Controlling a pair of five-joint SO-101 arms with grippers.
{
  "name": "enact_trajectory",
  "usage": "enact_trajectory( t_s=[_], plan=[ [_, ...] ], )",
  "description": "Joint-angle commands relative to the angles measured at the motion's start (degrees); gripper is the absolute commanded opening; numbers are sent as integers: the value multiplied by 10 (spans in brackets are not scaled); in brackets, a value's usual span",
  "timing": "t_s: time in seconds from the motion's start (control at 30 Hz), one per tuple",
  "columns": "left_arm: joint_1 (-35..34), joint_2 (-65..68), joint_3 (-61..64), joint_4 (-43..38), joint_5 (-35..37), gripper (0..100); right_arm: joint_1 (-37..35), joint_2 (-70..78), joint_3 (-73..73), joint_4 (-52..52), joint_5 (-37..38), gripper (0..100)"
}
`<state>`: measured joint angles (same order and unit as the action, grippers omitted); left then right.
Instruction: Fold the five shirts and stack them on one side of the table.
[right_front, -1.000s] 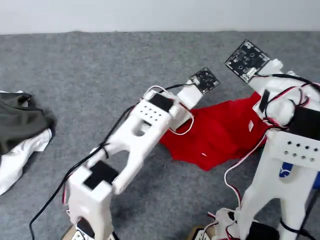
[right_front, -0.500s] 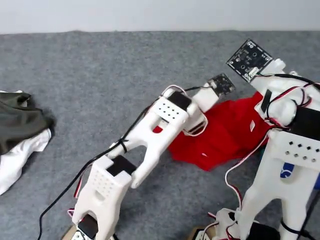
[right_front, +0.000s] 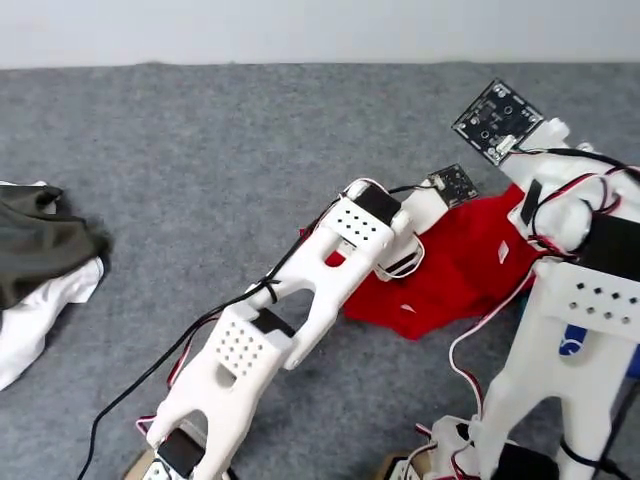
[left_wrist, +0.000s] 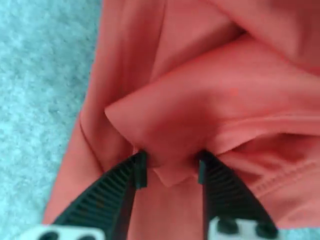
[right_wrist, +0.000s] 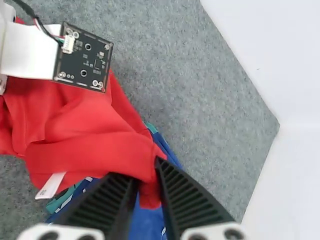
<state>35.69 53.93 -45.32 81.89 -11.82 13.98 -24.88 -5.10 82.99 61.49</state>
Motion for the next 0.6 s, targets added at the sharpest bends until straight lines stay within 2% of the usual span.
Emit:
enact_trajectory(
  t_s=[0.0, 0.3, 0.57],
  plan=[
    [-3, 25, -98, 38, -4, 171, 7, -22, -4, 0, -5, 11],
    [-2, 123, -273, 120, -6, 37, 7, -22, -4, 0, -5, 11],
    [-4, 148, -414, 187, -7, 14, 7, -22, -6, -3, -5, 11]
  ],
)
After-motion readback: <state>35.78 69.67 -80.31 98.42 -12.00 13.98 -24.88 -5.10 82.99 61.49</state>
